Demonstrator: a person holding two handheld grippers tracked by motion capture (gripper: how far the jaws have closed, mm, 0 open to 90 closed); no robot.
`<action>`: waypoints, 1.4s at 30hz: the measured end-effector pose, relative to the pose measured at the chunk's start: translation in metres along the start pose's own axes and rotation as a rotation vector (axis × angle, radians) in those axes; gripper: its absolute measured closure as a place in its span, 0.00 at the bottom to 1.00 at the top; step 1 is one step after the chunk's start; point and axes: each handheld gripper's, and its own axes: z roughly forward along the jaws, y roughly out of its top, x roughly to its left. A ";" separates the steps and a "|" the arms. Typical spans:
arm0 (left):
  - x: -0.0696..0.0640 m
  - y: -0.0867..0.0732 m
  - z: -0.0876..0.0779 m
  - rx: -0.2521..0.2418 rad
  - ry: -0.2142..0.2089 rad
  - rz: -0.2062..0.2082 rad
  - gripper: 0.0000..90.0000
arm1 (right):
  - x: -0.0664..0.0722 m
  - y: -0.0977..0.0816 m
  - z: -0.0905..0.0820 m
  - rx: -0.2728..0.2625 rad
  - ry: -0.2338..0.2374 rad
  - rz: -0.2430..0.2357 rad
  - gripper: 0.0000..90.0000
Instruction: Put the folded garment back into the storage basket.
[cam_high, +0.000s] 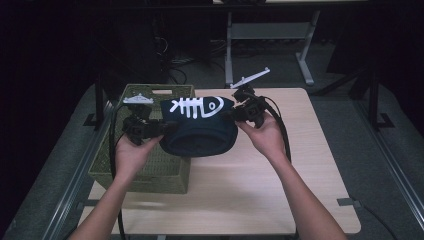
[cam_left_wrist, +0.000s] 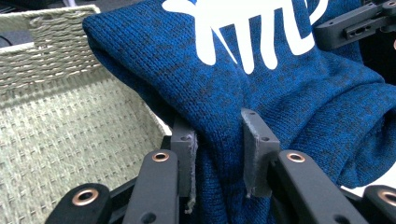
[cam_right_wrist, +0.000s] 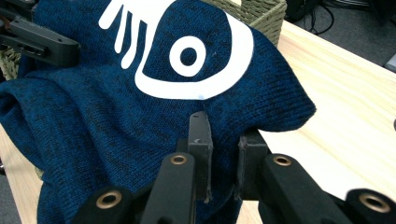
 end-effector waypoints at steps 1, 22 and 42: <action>0.001 0.000 -0.002 0.001 0.001 0.002 0.78 | 0.001 0.001 0.001 -0.001 0.001 -0.003 0.88; 0.026 -0.012 -0.024 0.001 0.039 -0.032 0.78 | 0.021 0.020 0.029 0.003 0.034 -0.022 0.88; 0.049 -0.019 -0.042 0.008 0.074 -0.041 0.78 | 0.038 0.036 0.051 0.016 0.060 -0.044 0.88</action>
